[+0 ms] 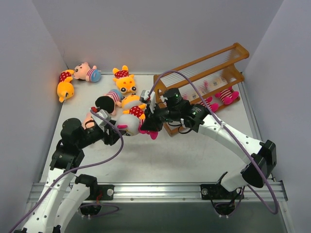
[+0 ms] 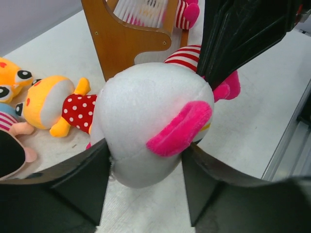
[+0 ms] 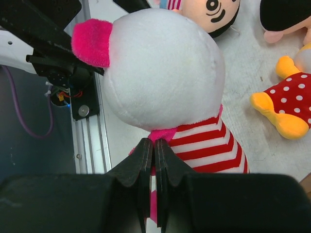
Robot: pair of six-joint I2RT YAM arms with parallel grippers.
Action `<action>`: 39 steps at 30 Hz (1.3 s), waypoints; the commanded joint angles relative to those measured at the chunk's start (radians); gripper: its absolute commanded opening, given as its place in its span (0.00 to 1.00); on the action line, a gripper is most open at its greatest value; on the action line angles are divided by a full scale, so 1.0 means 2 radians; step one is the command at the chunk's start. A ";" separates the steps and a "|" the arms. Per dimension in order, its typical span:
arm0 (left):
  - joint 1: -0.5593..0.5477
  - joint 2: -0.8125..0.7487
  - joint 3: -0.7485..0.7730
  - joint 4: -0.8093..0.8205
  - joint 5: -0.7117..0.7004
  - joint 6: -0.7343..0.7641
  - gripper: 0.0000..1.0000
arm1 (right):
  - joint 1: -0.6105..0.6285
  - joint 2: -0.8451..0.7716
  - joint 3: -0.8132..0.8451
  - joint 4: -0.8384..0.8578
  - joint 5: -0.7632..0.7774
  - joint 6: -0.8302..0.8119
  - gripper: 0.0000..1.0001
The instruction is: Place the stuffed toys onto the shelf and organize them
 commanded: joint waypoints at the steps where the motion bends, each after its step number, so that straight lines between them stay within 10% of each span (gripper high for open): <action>1: -0.002 0.000 0.003 0.044 0.039 -0.020 0.59 | -0.003 -0.019 -0.006 0.038 -0.031 0.007 0.00; 9: -0.002 0.001 0.027 0.020 0.016 -0.067 0.03 | -0.007 -0.036 -0.021 0.047 0.021 0.008 0.01; 15: -0.002 0.049 0.091 -0.075 -0.050 -0.155 0.02 | -0.007 -0.077 -0.046 0.073 0.094 0.009 0.24; 21: -0.002 0.106 0.146 -0.160 -0.070 -0.227 0.02 | 0.013 -0.125 -0.076 0.105 0.177 -0.008 0.69; 39: 0.019 0.180 0.259 -0.299 -0.143 -0.409 0.02 | 0.194 -0.124 -0.174 0.143 0.438 -0.130 0.94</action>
